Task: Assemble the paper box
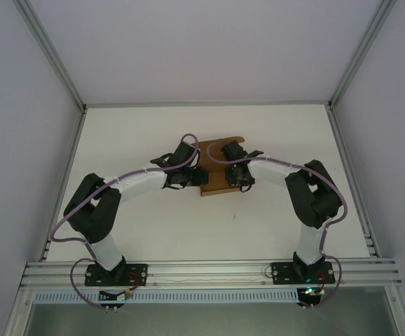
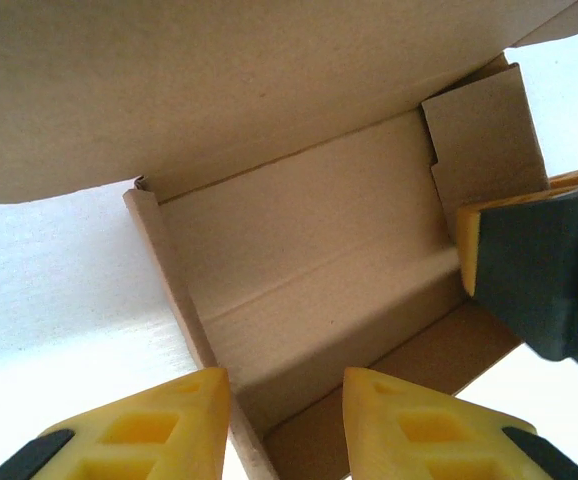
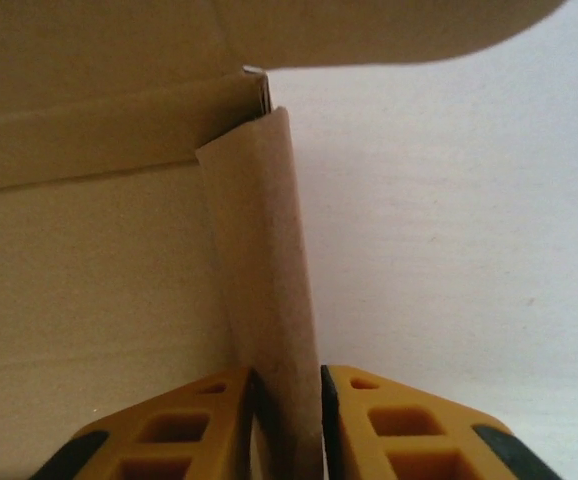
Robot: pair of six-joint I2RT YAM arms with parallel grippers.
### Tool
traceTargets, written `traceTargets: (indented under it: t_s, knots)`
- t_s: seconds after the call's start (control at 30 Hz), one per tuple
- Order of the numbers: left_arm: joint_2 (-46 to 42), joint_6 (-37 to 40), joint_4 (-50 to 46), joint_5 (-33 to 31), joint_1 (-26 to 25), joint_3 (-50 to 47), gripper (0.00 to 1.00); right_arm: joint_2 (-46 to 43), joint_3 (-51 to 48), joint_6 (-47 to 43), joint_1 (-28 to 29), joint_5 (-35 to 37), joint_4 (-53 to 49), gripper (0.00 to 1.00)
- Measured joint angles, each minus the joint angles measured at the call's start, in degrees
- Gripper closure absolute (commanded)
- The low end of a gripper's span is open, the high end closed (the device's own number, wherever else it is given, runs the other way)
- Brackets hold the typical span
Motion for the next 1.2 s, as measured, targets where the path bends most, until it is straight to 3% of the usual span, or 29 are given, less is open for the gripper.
traceTargets:
  t_s: [0.27,0.57,0.8,1.0,1.1,1.2]
  knots:
    - [0.46,0.02,-0.07,0.0,0.0,0.59,0.66,0.28,0.0,0.85,0.0,0.72,0.04,1.0]
    - [-0.72,-0.02,-0.66,-0.11,0.0,0.74,0.61,-2.27,-2.97,-0.07,0.0,2.64,2.36,1.0]
    - [-17.4,0.15,-2.99,-3.48,-0.26,-1.44,0.49,-18.49,-10.4,-4.22,-0.02,1.25,10.23,1.0]
    - [-32.41,-0.26,-5.79,-13.05,-0.11,-4.09,0.43,-31.74,-16.85,-8.35,-0.46,-8.28,21.75,1.0]
    - [-34.49,-0.31,-6.1,-15.72,1.03,-6.6,0.43,-34.86,-18.75,-9.09,-0.48,-14.69,24.92,1.0]
    - [-33.27,0.0,-5.53,-14.49,1.77,-9.09,0.43,-35.47,-18.78,-9.31,-0.48,-21.03,27.67,1.0]
